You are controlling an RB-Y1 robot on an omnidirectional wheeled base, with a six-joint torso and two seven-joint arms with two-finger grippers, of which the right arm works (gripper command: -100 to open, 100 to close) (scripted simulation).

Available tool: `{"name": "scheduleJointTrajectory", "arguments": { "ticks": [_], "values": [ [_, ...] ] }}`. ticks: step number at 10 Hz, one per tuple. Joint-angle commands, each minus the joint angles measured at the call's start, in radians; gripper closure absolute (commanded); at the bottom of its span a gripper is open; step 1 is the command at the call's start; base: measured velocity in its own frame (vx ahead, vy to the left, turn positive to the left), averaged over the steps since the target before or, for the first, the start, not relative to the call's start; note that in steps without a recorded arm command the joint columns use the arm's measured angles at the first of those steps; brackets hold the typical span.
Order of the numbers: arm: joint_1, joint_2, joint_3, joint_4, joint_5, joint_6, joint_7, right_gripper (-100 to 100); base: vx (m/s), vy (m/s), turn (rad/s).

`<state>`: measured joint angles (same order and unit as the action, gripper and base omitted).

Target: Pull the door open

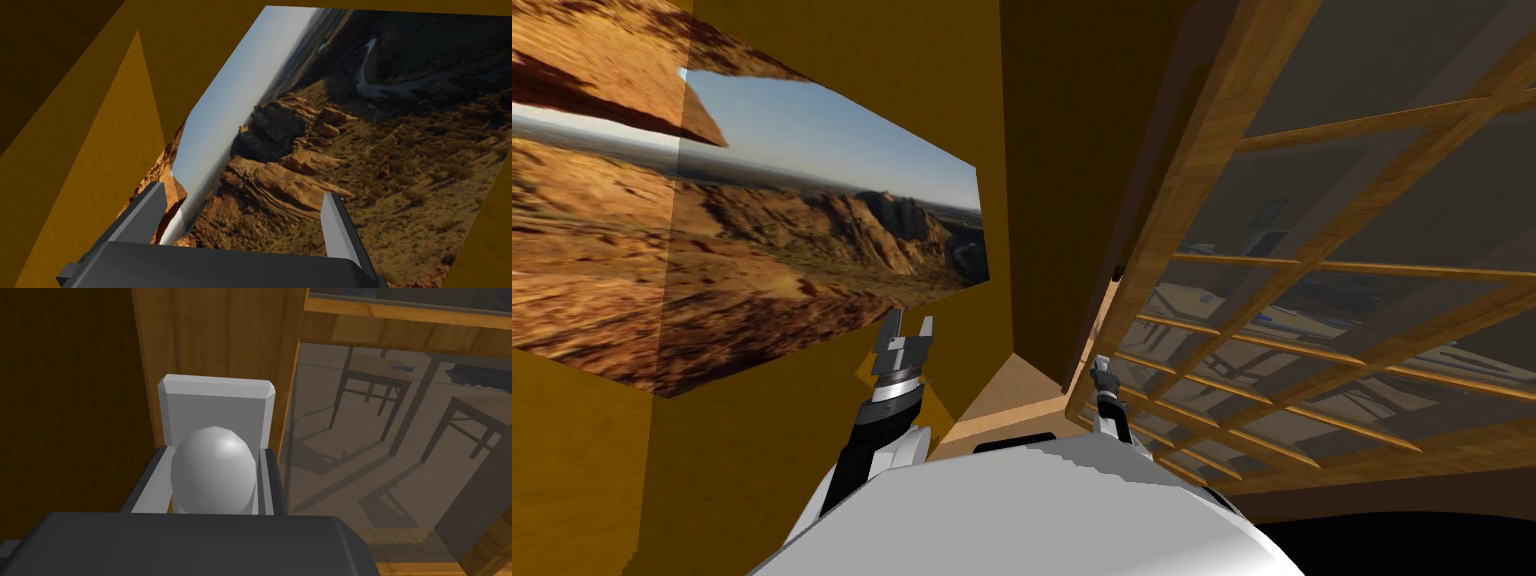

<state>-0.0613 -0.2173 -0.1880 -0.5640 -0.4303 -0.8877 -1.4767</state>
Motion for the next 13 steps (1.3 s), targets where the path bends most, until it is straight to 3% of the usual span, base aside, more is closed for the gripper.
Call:
{"name": "scheduleJointTrajectory", "arguments": {
  "ticks": [1,4,5,13],
  "values": [
    [-0.001,0.002,0.002,-0.001,0.001,0.001,0.001,100,-0.02,-0.002,0.02],
    [-0.001,0.002,0.002,-0.001,0.001,0.001,0.001,100,-0.003,0.0,0.002],
    [0.002,-0.004,0.018,-0.004,0.011,0.004,-0.015,100,-0.151,0.006,0.058],
    [0.014,-0.032,0.118,-0.031,0.073,0.013,-0.113,100,-0.248,-0.013,0.092]
  ]
}}
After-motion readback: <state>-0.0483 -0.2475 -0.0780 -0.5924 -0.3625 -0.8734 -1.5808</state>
